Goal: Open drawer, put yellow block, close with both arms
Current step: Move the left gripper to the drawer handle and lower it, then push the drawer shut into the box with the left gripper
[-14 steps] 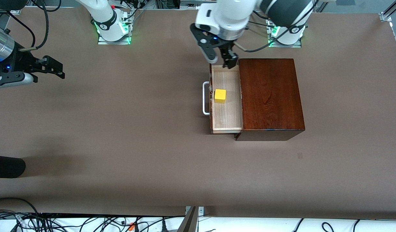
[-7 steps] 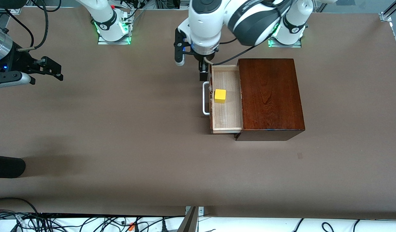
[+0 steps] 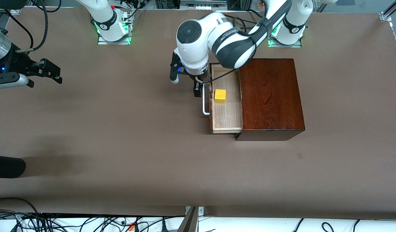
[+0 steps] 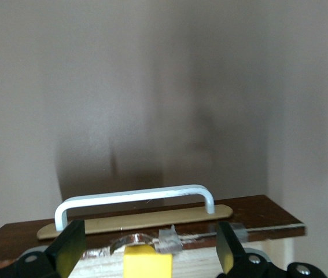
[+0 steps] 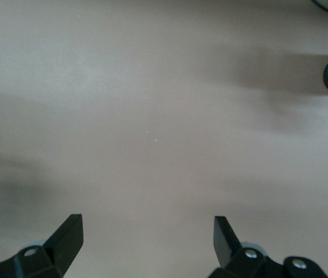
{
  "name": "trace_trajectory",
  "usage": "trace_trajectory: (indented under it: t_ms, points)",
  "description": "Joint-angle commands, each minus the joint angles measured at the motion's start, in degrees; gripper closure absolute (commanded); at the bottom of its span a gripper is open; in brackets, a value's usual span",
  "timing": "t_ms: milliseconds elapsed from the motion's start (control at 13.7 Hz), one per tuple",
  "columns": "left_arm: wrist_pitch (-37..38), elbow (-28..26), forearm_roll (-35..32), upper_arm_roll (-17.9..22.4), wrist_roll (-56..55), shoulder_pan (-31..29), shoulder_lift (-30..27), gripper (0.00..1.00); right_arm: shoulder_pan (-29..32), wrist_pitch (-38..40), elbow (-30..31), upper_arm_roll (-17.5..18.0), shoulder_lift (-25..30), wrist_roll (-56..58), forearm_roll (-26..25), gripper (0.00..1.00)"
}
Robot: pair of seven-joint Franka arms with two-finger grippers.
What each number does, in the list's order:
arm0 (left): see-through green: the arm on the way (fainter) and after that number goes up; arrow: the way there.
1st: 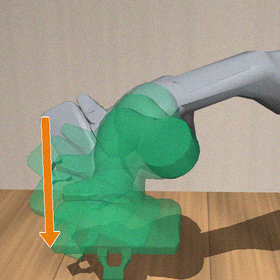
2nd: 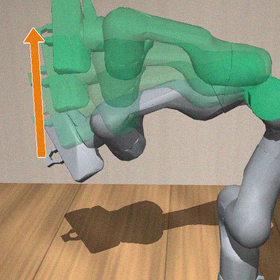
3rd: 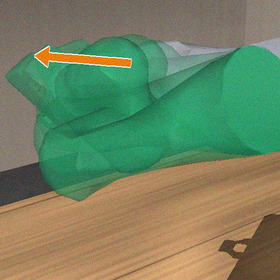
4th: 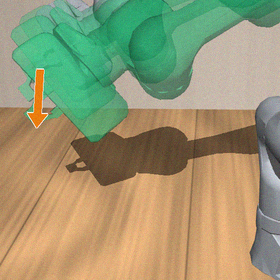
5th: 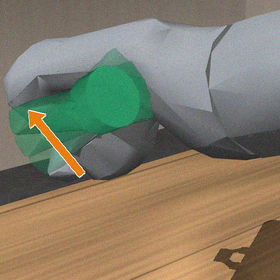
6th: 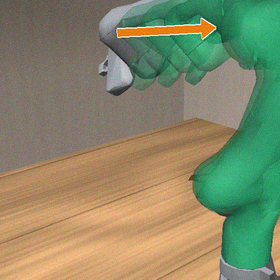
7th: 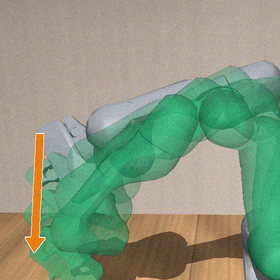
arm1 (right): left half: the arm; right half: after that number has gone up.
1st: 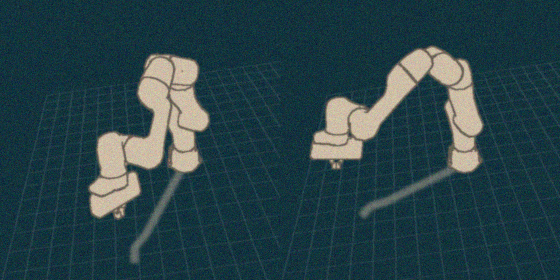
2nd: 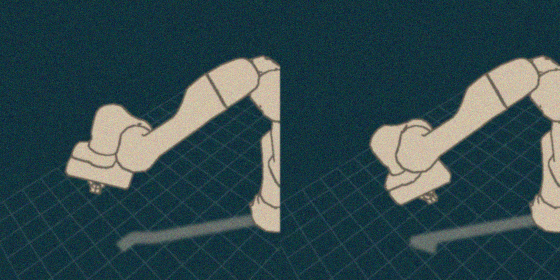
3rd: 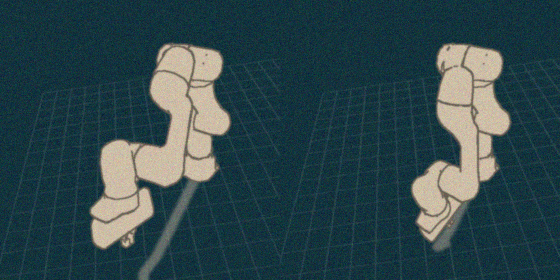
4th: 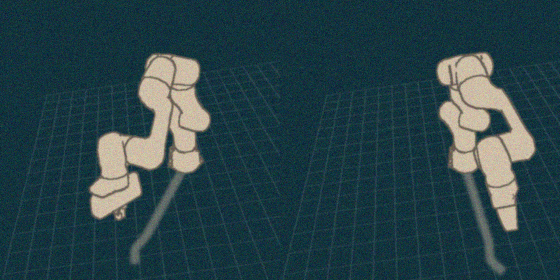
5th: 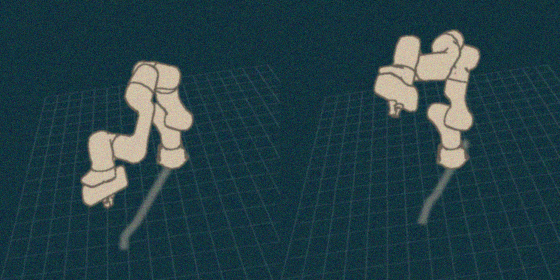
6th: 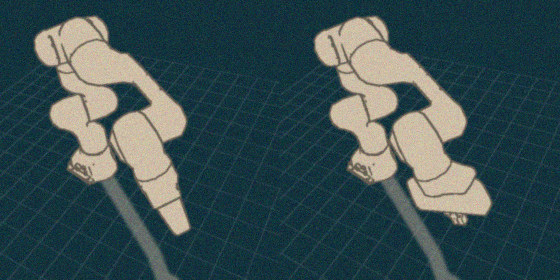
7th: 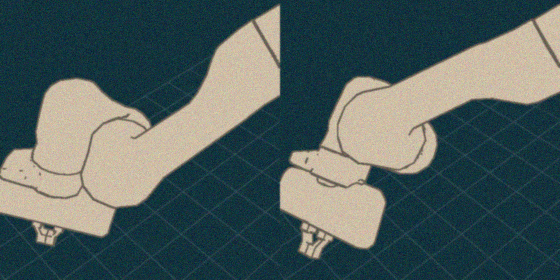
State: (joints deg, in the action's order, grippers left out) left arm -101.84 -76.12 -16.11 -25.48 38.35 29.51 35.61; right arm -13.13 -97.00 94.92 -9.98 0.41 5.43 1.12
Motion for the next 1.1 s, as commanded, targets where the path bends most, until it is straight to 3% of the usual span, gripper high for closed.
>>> trace_trajectory:
  t_ms: [0, 1025]
  points:
    - [0.4, 2.0, -3.8, 0.5, 1.0, 1.7, 2.1, 0.0, 0.1, 0.3, -1.7, 0.1, -0.8, -0.5, -0.9, 0.0]
    - [-0.6, -1.9, -8.3, 1.1, -0.7, 1.6, 3.9, 0.0, -0.3, 0.0, -2.1, 0.4, -1.0, -0.6, -0.9, 0.0]
